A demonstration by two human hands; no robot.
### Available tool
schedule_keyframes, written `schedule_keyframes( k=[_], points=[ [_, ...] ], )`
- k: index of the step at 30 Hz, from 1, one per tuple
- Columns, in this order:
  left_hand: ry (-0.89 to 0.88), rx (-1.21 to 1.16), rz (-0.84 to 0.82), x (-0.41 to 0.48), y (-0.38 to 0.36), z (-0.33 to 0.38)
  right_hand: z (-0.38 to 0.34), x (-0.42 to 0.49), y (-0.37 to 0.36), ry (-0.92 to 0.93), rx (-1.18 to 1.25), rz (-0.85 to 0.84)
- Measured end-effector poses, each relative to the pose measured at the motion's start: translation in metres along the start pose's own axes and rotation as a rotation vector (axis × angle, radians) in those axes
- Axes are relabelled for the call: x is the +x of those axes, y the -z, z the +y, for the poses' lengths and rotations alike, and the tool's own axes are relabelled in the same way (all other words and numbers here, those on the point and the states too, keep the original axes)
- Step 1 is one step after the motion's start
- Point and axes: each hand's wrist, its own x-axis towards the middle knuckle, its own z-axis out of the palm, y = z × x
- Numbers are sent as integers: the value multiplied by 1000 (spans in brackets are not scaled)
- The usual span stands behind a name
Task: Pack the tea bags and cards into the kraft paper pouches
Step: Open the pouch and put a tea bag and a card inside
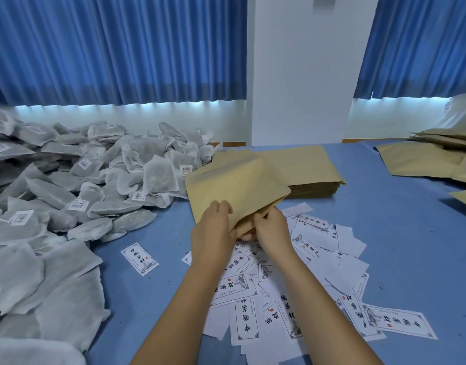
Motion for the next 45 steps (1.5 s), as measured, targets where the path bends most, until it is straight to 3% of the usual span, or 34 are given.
schedule_keyframes(
  k=[3,5,9,12,14,16,18,21,23,24,26,29,31,34,38,45],
  points=[
    [126,35,74,3,7,-7,1,-2,-4,-19,-5,-84],
    [-9,-103,139,5,12,-12,0,-4,-4,-57,63,-74],
    [-361,-290,103,6,26,-15,-8,-5,5,0,243,61],
    [-299,-516,234,19,43,-16,-8,-6,12,69,330,132],
    [-190,-708,369,35,56,-15,-7,-5,10,49,350,91],
    [-145,-845,393,51,68,-13,-9,-2,5,46,344,41],
    [-168,-885,277,66,75,-14,-16,7,4,49,375,58],
    [-164,-977,-97,85,73,-31,-33,30,11,32,407,198],
    [14,-1308,-290,95,69,-42,-47,48,16,-10,493,286],
    [131,-1392,-298,101,63,-49,-53,56,17,-39,579,307],
    [224,-1076,-170,115,52,-70,-60,72,18,-88,757,322],
    [28,-142,-108,147,42,-114,-65,98,19,-139,924,329],
    [-15,203,-82,175,46,-133,-66,120,16,-167,973,355],
    [-66,430,-57,219,46,-144,-64,154,6,-184,974,385],
    [-83,581,-210,274,27,-151,-44,185,-11,-244,962,417],
    [137,380,-452,297,-40,-186,9,213,-16,-294,870,400]
  ],
)
